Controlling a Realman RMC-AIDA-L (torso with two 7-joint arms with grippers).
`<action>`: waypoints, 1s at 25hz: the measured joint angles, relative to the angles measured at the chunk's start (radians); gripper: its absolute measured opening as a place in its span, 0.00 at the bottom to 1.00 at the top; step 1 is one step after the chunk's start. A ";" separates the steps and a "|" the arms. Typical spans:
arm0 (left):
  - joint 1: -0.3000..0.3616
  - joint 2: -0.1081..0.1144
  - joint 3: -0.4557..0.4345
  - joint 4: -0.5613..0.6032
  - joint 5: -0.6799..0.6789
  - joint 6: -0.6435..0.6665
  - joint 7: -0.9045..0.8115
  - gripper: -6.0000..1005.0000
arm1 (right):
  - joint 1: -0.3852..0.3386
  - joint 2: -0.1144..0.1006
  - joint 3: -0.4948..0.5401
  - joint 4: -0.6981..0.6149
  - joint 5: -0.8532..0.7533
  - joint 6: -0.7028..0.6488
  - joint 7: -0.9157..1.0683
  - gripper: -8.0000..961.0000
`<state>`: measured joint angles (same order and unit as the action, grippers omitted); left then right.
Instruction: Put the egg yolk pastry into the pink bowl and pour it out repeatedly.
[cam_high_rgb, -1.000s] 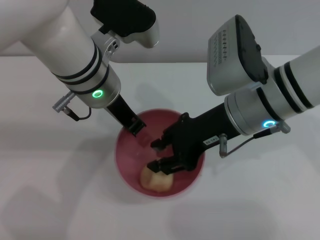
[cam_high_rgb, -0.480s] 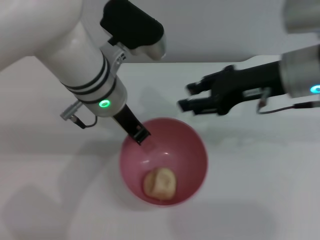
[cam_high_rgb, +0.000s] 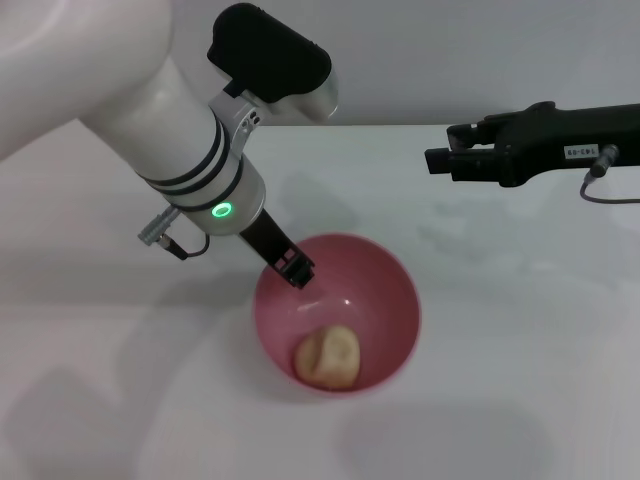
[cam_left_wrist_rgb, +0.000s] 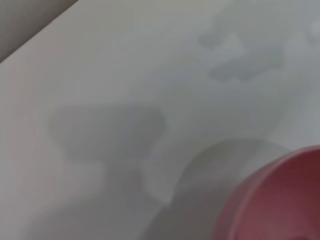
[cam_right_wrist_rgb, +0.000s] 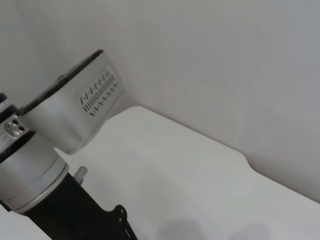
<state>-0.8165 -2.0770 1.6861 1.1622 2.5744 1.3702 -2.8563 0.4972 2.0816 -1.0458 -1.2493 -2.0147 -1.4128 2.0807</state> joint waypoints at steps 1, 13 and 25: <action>-0.001 0.000 -0.003 0.002 0.000 -0.001 0.000 0.08 | 0.000 0.000 0.001 0.001 0.000 0.000 -0.001 0.48; 0.067 0.017 -0.232 0.064 0.003 -0.076 0.044 0.52 | -0.007 -0.002 0.046 0.044 -0.003 0.009 -0.005 0.48; 0.353 0.023 -0.708 -0.072 -0.967 -0.202 0.567 0.51 | -0.054 -0.013 0.212 0.215 0.208 0.034 -0.050 0.48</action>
<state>-0.4631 -2.0540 0.9780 1.0898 1.6075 1.1678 -2.2895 0.4429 2.0684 -0.8334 -1.0339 -1.8066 -1.3789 2.0308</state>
